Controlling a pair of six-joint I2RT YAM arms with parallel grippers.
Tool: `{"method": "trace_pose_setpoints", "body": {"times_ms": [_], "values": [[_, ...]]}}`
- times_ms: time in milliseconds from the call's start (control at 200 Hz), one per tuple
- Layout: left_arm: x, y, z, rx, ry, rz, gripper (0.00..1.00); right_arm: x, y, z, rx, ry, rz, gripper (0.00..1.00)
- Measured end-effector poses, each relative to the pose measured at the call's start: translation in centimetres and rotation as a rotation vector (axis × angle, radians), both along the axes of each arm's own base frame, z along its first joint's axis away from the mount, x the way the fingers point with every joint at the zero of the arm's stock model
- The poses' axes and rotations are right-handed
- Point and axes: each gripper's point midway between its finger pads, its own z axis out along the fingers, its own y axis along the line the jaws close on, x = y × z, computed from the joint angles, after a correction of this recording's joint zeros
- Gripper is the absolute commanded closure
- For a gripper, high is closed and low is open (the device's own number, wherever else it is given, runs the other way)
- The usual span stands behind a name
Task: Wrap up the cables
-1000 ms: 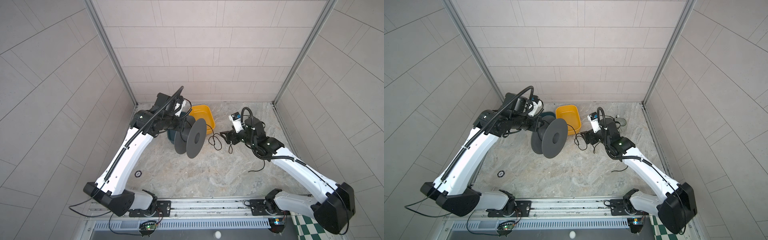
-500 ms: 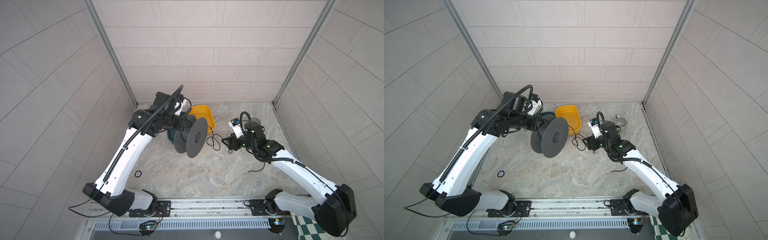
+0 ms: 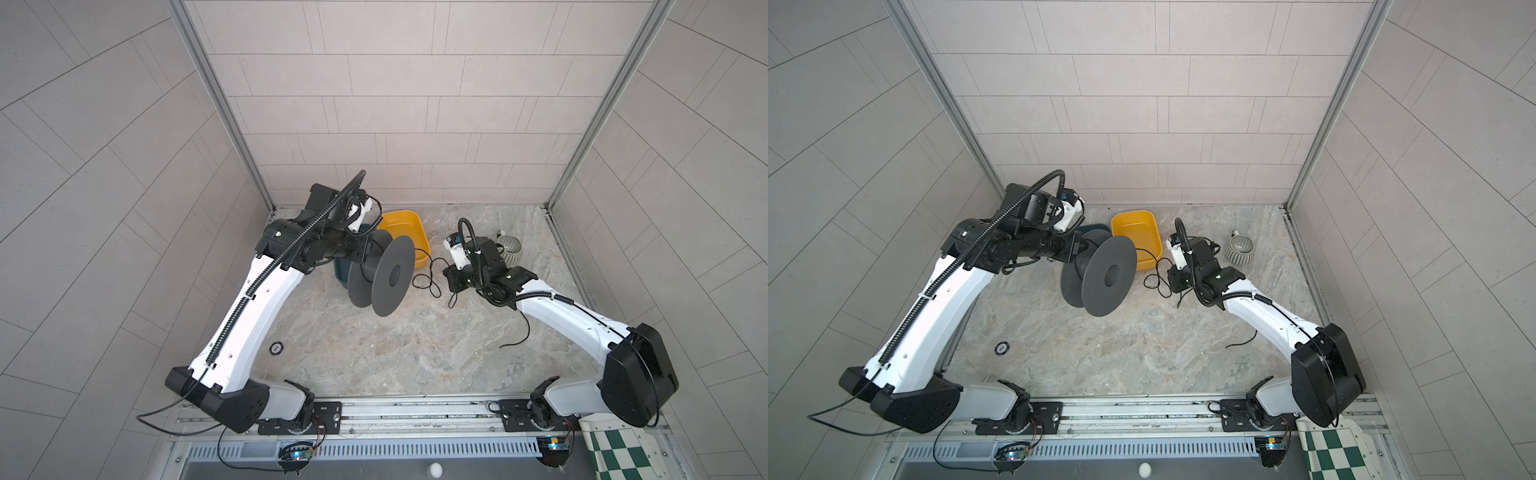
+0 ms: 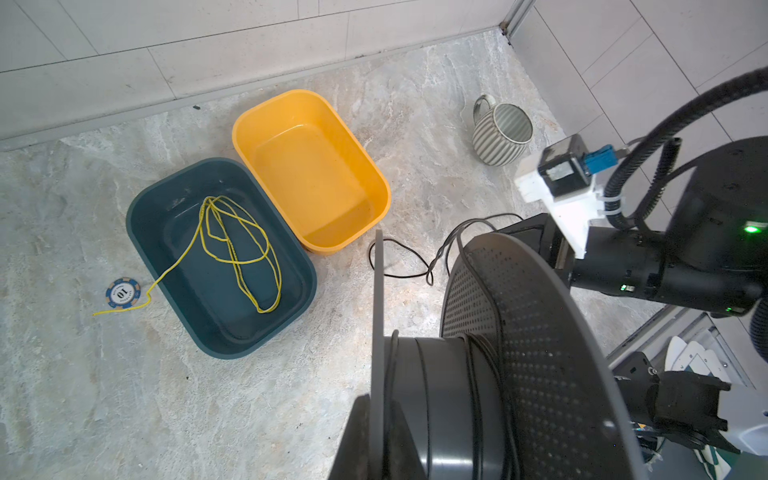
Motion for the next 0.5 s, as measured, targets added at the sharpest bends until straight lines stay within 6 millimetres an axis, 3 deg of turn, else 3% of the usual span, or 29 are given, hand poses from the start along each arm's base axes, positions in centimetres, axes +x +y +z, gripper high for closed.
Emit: {"method": "trace_pose_setpoints", "body": {"times_ms": [100,245,380,500], "values": [[1.2,1.8,0.0,-0.015,0.006,0.077,1.00,0.6,-2.8,0.7,0.005,0.002,-0.101,1.00],[3.0,4.9,0.3,-0.041,0.002,0.202,1.00,1.2,-9.5,3.1,0.063,-0.024,-0.312,1.00],[4.3,8.0,0.9,-0.076,-0.003,0.316,1.00,0.2,-15.7,5.8,0.112,-0.074,-0.508,1.00],[5.3,11.1,1.6,-0.097,-0.023,0.425,1.00,-1.4,-20.1,6.9,0.133,-0.101,-0.656,1.00]]}}
